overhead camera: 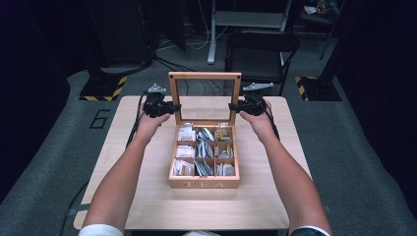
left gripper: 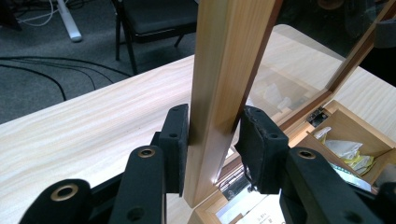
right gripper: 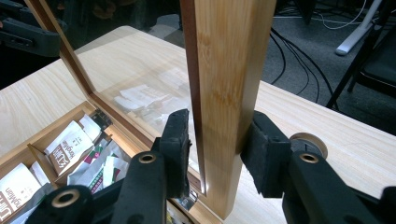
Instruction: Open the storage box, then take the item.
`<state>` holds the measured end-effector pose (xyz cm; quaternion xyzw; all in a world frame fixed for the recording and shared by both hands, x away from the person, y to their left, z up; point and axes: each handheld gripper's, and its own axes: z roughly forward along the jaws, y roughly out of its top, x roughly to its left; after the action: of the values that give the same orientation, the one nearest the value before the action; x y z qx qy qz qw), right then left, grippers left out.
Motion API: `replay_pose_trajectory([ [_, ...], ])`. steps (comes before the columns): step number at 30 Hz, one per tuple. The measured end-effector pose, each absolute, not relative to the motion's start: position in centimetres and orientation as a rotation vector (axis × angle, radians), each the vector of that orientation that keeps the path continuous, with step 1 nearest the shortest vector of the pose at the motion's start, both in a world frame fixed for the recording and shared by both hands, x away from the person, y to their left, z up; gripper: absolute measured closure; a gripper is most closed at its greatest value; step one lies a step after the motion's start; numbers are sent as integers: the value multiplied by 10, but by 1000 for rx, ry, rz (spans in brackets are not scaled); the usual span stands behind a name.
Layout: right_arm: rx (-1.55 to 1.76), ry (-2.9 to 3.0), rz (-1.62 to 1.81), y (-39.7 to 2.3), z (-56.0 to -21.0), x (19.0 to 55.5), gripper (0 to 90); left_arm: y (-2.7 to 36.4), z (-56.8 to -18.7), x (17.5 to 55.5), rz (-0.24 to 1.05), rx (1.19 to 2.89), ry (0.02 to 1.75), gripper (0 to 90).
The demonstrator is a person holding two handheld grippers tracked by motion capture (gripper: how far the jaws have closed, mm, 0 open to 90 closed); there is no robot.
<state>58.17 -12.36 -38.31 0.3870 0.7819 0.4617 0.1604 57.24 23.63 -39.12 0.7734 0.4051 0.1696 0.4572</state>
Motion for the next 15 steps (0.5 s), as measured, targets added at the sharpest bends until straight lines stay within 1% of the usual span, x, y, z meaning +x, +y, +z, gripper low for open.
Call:
replay_pose_trajectory([
  [9, 1126, 2231, 1336, -125, -384, 586, 626, 233, -394, 573, 439, 1922, 1004, 609],
  [15, 1141, 2230, 1334, -124, -384, 589, 628, 238, -397, 571, 402, 1922, 1025, 604],
])
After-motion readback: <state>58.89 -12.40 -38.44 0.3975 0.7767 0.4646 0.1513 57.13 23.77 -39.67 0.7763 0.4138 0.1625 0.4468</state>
